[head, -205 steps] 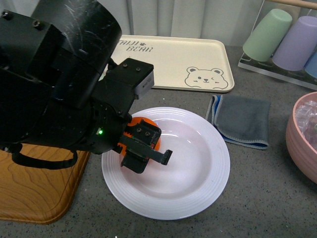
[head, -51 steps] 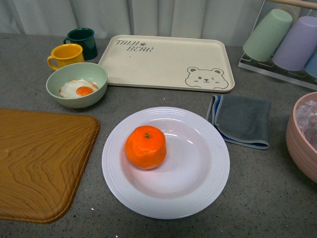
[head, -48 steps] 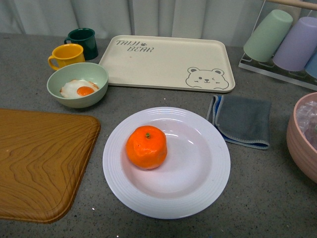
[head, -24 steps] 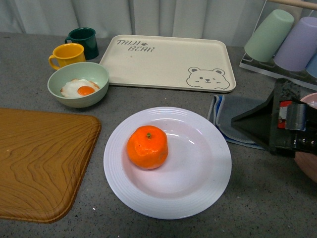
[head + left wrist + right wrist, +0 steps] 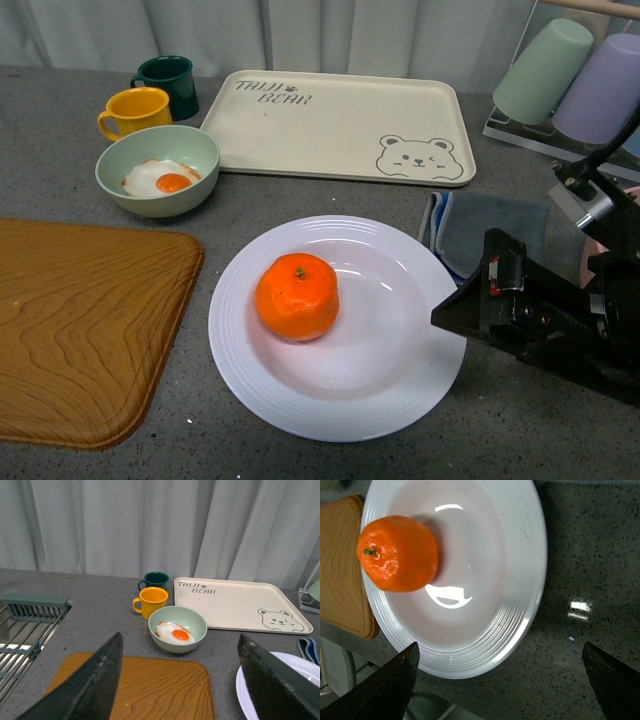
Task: Place orange and plate with both arms
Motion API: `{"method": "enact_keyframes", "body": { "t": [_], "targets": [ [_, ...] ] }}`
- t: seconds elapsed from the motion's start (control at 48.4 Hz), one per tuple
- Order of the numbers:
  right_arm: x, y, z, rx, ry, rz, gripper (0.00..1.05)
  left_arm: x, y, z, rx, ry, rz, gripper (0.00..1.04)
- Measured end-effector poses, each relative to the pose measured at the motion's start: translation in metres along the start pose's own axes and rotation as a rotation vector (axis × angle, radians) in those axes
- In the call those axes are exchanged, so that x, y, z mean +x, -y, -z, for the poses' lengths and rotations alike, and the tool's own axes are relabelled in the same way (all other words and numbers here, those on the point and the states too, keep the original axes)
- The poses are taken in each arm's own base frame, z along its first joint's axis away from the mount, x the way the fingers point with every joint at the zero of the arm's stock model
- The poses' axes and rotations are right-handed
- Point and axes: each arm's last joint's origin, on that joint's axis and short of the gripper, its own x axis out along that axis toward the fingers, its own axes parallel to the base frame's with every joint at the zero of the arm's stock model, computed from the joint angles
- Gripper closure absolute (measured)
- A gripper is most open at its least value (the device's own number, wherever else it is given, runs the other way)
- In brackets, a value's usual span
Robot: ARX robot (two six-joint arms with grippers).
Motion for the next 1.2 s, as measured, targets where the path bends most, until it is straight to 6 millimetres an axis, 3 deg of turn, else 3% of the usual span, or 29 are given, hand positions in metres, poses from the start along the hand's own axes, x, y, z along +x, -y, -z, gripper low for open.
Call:
{"method": "enact_keyframes", "body": {
  "t": [0.227, 0.62, 0.785, 1.198],
  "targets": [
    [0.007, 0.004, 0.002, 0.026, -0.029, 0.018, 0.09, 0.000, 0.000, 0.000, 0.001, 0.000, 0.000, 0.05],
    [0.020, 0.005, 0.001, 0.104, -0.043, -0.010, 0.09, 0.000, 0.000, 0.000, 0.001, 0.000, 0.000, 0.07],
    [0.011, -0.006, 0.020, 0.116, -0.049, -0.025, 0.09, 0.000, 0.000, 0.000, 0.001, 0.000, 0.000, 0.07],
    [0.002, -0.009, 0.019, 0.124, -0.010, 0.017, 0.09, 0.000, 0.000, 0.000, 0.001, 0.000, 0.000, 0.07]
  ]
}}
